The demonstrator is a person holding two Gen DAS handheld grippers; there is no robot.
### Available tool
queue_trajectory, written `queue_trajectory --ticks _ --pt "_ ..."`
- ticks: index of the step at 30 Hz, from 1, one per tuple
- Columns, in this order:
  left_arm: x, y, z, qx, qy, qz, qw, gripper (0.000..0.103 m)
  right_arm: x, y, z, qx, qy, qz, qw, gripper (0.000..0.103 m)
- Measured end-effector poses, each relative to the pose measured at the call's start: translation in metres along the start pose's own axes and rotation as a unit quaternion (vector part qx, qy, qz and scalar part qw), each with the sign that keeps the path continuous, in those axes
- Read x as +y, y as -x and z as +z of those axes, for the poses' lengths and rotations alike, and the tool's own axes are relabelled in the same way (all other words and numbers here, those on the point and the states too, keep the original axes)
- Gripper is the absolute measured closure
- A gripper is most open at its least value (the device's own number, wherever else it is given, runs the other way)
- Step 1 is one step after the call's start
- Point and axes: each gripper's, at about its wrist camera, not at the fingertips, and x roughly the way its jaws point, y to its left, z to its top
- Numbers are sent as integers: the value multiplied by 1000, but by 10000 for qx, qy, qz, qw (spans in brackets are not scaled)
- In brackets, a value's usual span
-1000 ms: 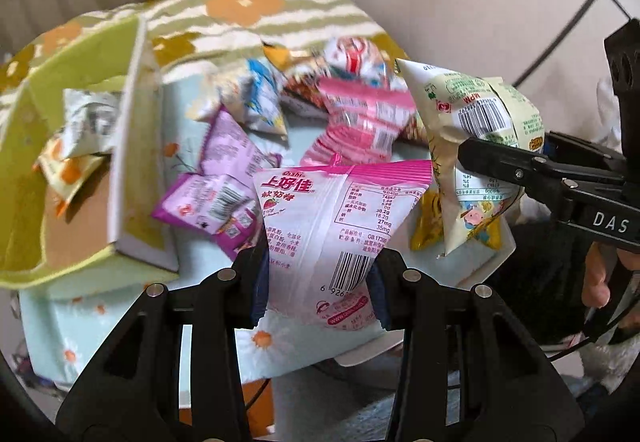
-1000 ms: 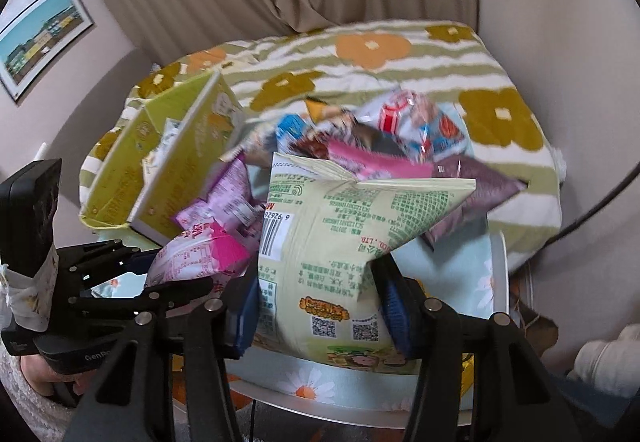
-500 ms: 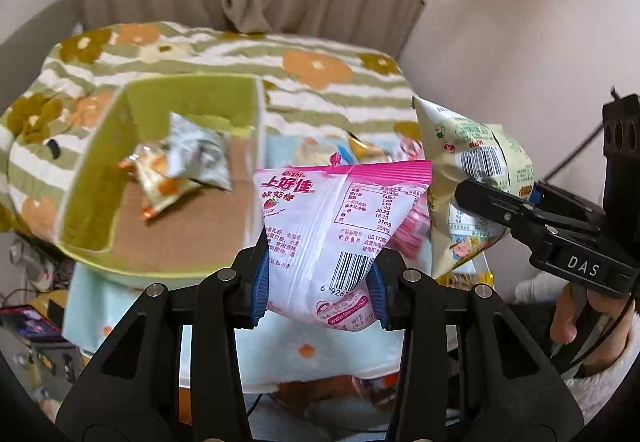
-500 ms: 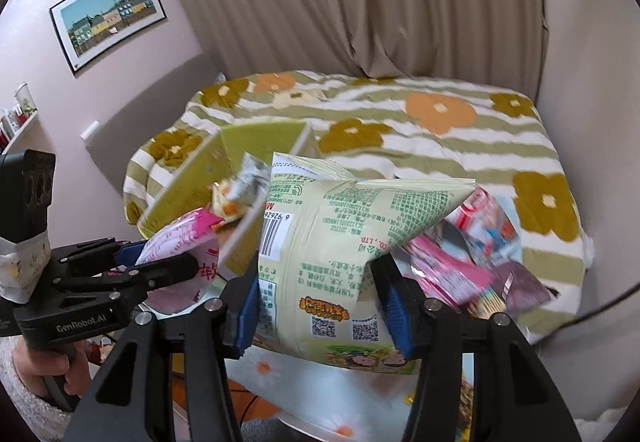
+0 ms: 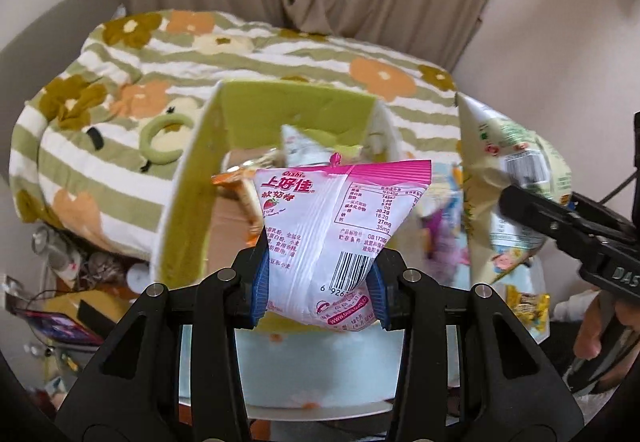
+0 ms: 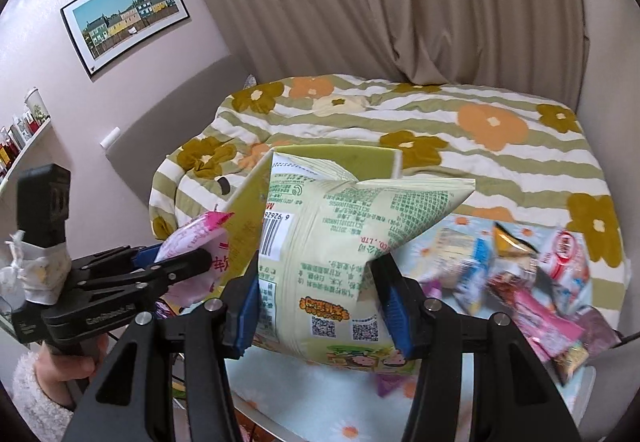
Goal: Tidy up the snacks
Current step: 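Carry both bags over the box and open both tools to drop them in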
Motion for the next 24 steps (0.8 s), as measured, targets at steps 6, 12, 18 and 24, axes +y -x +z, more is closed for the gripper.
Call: queue_trajectory --ticks 6,12,18,24 --pt "43 -43 3 351 2 28 9994 66 25 -47 9 269 -52 -67 9996 54" --pt "62 -85 -1 711 -65 43 9974 65 33 -83 6 528 -209 -245 9981 54" --pt "67 -105 -12 938 -200 60 9954 14 33 -98 0 702 -350 -394 9961 54" --pt "65 -88 -17 821 -236 228 9961 11 34 -101 0 784 -287 -340 9959 54"
